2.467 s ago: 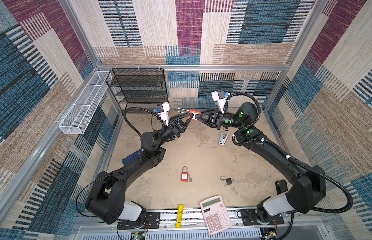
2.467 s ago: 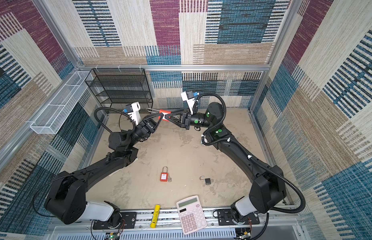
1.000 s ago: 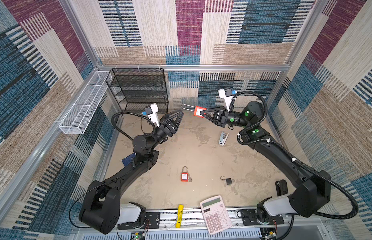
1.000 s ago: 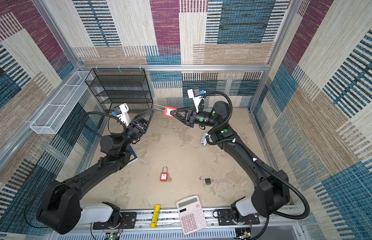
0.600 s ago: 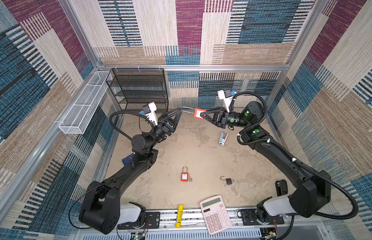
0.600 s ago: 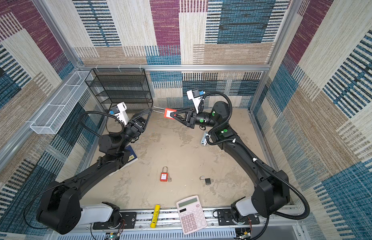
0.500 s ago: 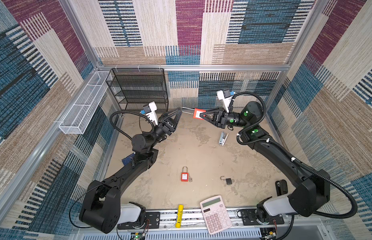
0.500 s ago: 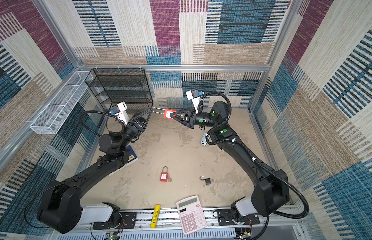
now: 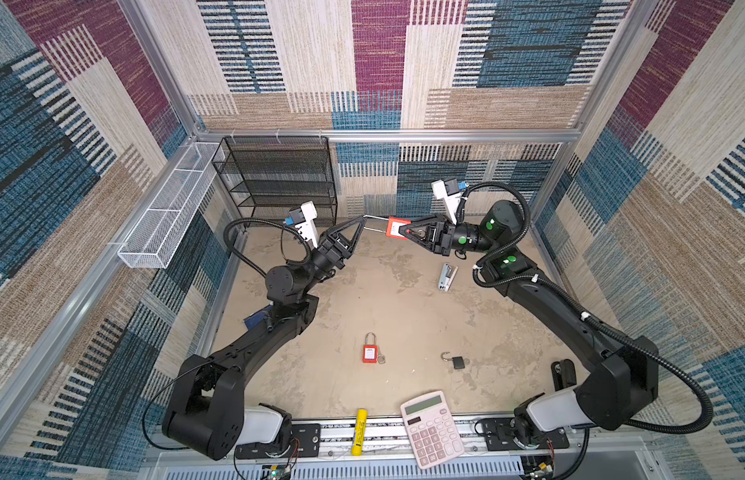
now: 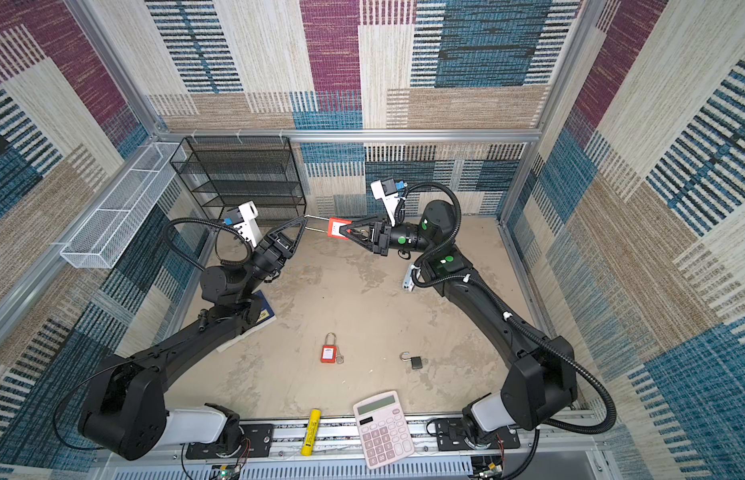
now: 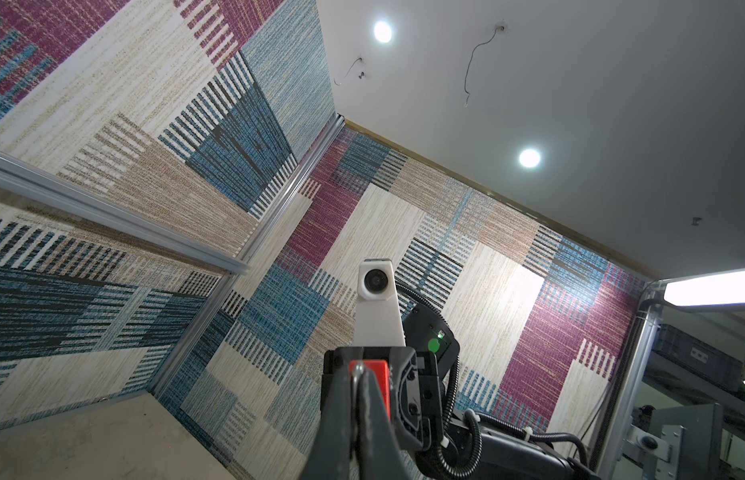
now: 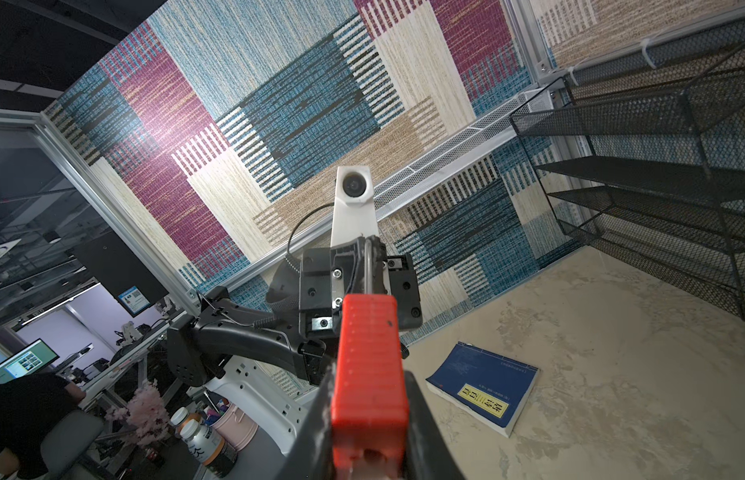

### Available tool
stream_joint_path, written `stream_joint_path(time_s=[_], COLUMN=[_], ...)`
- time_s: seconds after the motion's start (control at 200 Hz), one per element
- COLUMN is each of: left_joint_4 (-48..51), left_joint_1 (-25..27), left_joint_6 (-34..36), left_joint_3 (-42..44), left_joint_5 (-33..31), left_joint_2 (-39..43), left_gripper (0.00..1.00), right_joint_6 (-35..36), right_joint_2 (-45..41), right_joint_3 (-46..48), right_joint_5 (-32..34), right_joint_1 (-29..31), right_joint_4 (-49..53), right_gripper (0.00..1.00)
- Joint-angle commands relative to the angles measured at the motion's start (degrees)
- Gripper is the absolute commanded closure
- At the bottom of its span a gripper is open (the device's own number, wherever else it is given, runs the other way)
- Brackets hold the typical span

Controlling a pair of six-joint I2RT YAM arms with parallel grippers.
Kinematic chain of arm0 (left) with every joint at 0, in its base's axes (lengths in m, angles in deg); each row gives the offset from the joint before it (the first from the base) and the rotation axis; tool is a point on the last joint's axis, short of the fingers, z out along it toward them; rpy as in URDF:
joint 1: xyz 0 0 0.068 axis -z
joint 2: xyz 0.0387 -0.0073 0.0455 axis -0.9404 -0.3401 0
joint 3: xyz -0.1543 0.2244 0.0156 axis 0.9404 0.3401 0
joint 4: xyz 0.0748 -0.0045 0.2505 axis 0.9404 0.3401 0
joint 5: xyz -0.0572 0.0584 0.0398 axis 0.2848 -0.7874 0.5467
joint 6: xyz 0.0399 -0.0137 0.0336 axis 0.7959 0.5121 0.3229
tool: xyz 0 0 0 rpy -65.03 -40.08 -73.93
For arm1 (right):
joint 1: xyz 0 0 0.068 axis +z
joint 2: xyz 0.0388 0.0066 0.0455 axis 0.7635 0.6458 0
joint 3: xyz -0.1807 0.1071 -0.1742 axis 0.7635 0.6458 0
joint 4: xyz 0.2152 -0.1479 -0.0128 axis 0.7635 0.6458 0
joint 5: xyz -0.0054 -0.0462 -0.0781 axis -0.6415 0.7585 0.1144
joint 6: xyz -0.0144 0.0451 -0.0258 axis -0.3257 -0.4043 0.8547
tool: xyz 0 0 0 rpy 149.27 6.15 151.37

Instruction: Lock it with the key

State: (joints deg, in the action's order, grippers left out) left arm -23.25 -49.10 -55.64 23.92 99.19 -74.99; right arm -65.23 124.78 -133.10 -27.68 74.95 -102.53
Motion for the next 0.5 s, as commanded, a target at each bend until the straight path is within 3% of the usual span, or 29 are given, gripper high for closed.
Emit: stream_joint_path(time_s=[0.0, 0.316, 0.496], left_joint_4=[-2.98, -3.16, -3.12], left_joint_1=[-0.08, 0.03, 0.08], left_joint_6=[-0.89, -1.64, -0.98], left_joint_3=[-0.36, -0.05, 0.80], left_joint_5=[0.58, 0.82, 0.81], left_joint_2=[-0.03, -0.21, 0.01], left_gripper=[1.00, 1.00, 1.00], right_joint_6=[0.72, 1.16, -4.83], right_joint_2=[0.04, 1.55, 2.63], right_joint_3=[-0.68, -2.18, -1.39], right_joint_5=[-0.06, 0.38, -1.89], right_joint_1=[0.14, 0.78, 0.94], right_joint_4=[-0.94, -0.67, -7.70], right_gripper=[0.99, 1.00, 1.00])
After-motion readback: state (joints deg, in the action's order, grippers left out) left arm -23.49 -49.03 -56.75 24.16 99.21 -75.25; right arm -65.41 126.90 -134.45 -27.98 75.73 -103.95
